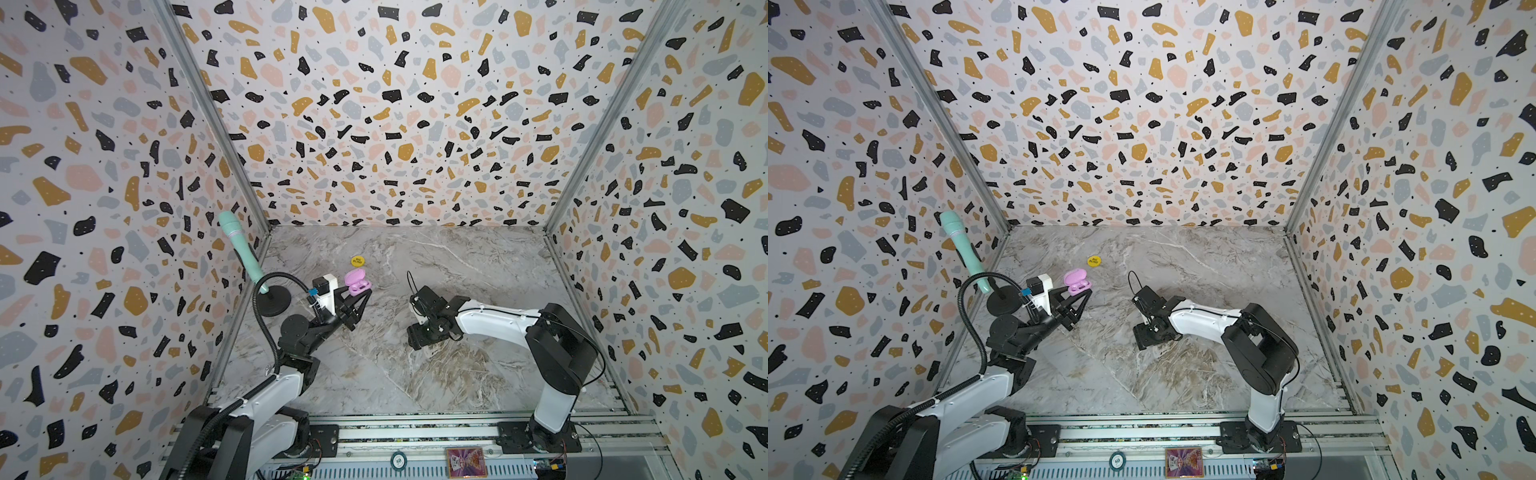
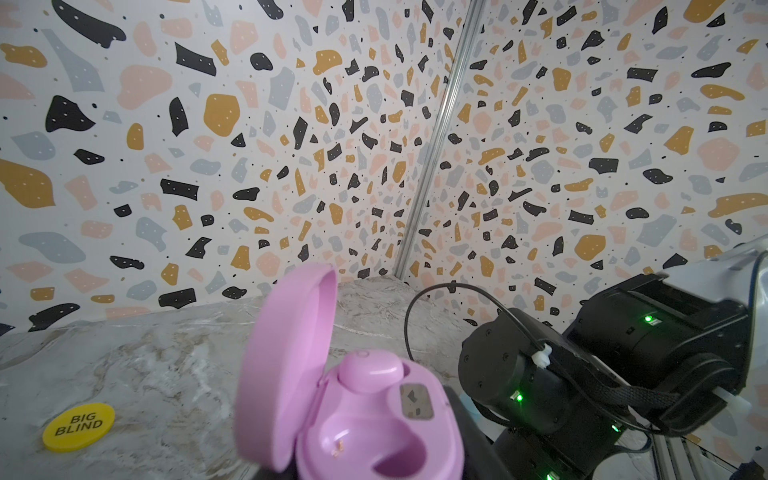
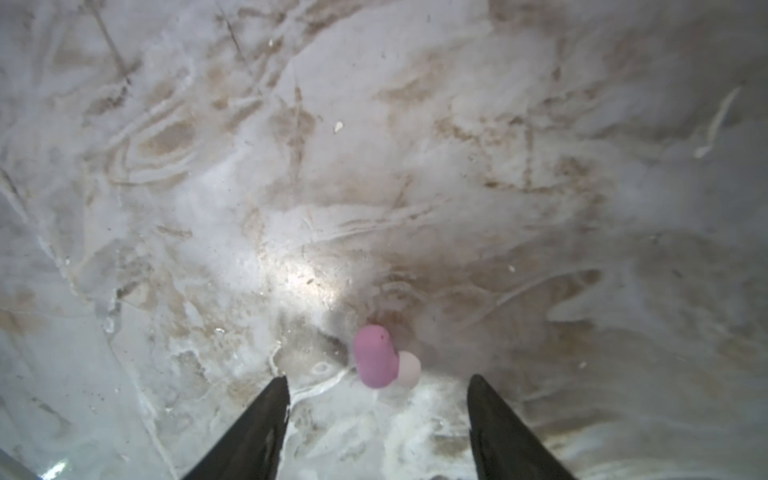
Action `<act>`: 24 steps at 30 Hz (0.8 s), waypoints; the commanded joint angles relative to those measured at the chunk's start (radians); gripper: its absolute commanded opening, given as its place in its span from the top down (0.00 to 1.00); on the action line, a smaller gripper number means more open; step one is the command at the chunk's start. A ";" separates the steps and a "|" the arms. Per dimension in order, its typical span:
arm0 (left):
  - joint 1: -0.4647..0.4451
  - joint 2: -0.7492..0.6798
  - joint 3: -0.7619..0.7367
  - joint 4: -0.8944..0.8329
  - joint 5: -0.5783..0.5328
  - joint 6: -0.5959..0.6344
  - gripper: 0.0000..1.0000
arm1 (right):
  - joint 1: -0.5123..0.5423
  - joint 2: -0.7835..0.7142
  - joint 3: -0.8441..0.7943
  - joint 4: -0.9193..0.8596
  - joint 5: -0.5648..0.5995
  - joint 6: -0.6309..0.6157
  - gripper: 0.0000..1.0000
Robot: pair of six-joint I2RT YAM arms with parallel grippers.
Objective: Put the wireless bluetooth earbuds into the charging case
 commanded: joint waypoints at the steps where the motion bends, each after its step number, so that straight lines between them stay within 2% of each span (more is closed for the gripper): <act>1: 0.003 0.000 0.008 0.082 0.020 -0.007 1.00 | 0.007 -0.007 0.069 -0.063 0.038 -0.061 0.35; 11: 0.003 0.004 0.008 0.087 0.025 -0.011 1.00 | 0.007 0.121 0.230 -0.196 -0.017 -0.267 0.55; 24: 0.003 0.018 0.011 0.091 0.030 -0.016 1.00 | 0.005 0.170 0.273 -0.277 -0.009 -0.277 0.64</act>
